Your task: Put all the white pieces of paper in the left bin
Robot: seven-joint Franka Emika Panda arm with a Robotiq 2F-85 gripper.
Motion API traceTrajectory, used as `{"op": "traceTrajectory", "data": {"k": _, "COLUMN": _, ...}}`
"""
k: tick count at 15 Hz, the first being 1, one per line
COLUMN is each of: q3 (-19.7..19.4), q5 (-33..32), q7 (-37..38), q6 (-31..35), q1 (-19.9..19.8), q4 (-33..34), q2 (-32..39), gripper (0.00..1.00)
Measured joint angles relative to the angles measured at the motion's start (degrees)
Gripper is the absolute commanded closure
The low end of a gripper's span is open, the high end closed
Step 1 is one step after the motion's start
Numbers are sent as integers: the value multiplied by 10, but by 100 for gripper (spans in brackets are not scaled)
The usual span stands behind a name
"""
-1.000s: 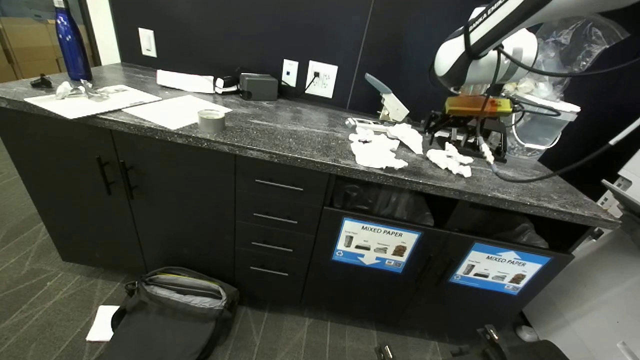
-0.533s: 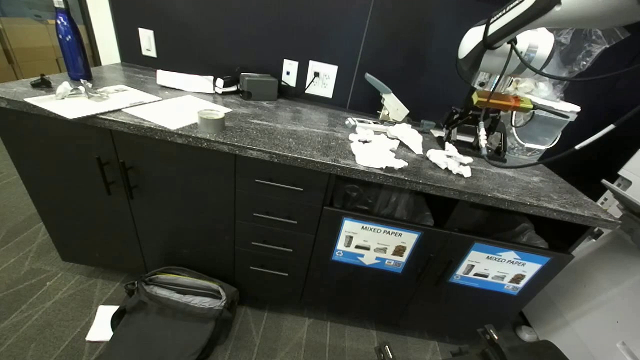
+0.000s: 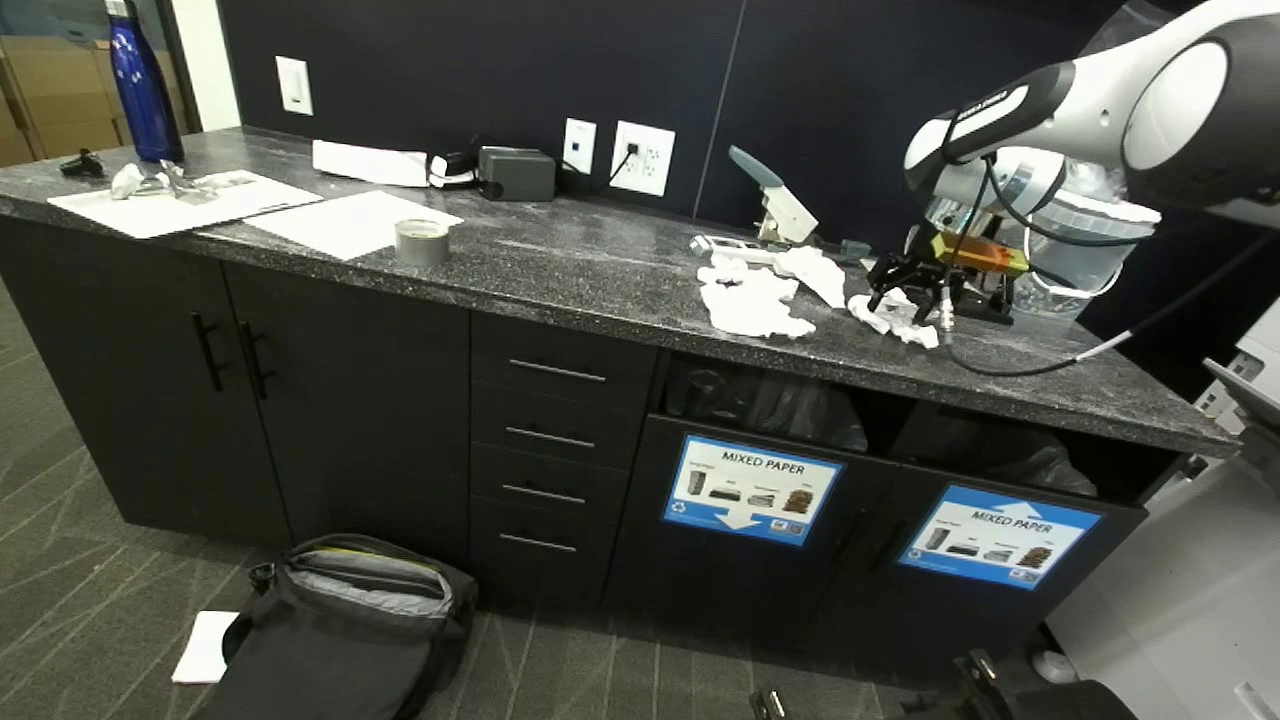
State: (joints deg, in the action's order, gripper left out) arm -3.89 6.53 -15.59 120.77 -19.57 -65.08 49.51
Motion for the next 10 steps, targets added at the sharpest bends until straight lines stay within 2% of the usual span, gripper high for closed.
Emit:
{"op": "traceTrajectory", "data": {"k": 5, "q3": 2, "q5": -8, "q7": -8, "q6": -45, "q1": 4, "q4": 113, "q2": 80, "gripper": 0}}
{"op": "traceTrajectory", "data": {"k": 6, "q3": 2, "q5": -9, "q7": -8, "q6": -50, "q1": 5, "q4": 131, "q2": 94, "gripper": 18}}
{"op": "traceTrajectory", "data": {"k": 10, "q3": 1, "q5": -18, "q7": -8, "q6": -67, "q1": 5, "q4": 194, "q2": 135, "gripper": 50}}
